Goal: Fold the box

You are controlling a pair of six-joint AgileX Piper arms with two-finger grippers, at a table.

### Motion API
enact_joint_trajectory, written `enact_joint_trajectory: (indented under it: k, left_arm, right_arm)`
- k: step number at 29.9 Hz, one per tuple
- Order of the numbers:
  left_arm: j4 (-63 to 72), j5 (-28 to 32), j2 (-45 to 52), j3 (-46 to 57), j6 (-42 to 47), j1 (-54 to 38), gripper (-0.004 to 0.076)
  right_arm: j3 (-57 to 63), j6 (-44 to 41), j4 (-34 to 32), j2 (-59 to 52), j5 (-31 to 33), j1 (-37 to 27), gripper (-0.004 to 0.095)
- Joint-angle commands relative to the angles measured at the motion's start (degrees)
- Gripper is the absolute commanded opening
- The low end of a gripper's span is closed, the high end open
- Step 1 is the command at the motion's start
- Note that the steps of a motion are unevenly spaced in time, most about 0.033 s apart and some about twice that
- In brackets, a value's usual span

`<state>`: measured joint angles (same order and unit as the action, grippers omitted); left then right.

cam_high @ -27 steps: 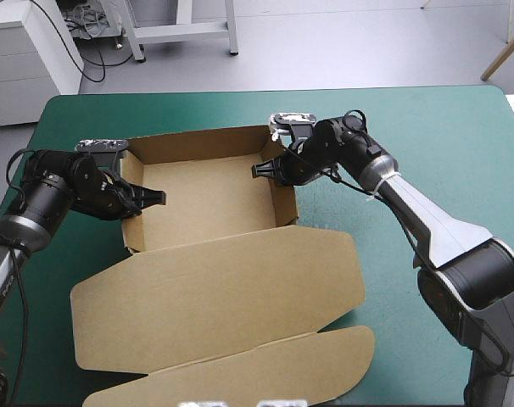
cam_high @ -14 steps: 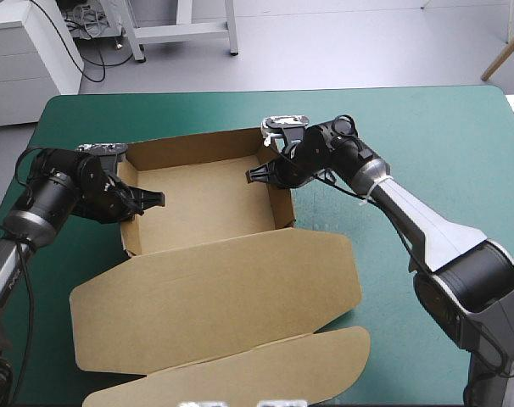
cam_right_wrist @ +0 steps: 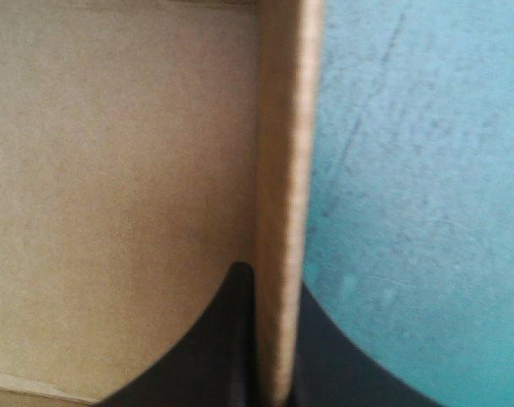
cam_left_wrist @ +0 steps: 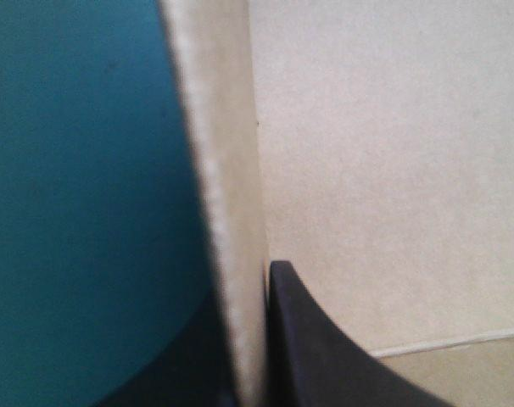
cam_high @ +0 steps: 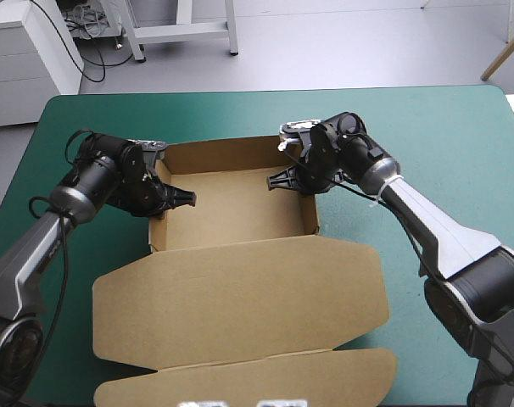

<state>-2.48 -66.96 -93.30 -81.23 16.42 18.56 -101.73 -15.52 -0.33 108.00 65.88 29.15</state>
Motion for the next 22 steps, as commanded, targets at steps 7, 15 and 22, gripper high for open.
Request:
enact_joint_trajectory:
  k: [7, 15, 22]
  left_arm:
    - [1.4, -0.9, -6.5, -9.8, -1.4, 4.9, -0.001]
    - [4.8, -0.6, -10.1, -9.8, -1.4, 4.9, -0.001]
    - [4.3, 1.1, -10.5, -9.8, -2.3, 4.9, -0.001]
  right_arm:
    - [2.0, 4.5, 0.8, -5.6, 3.1, -6.6, -0.0019]
    - [9.3, 4.5, 1.1, -5.4, 1.3, -7.4, -0.0019]
    - [9.3, 4.1, 1.1, -5.3, 0.3, -7.4, -0.0019]
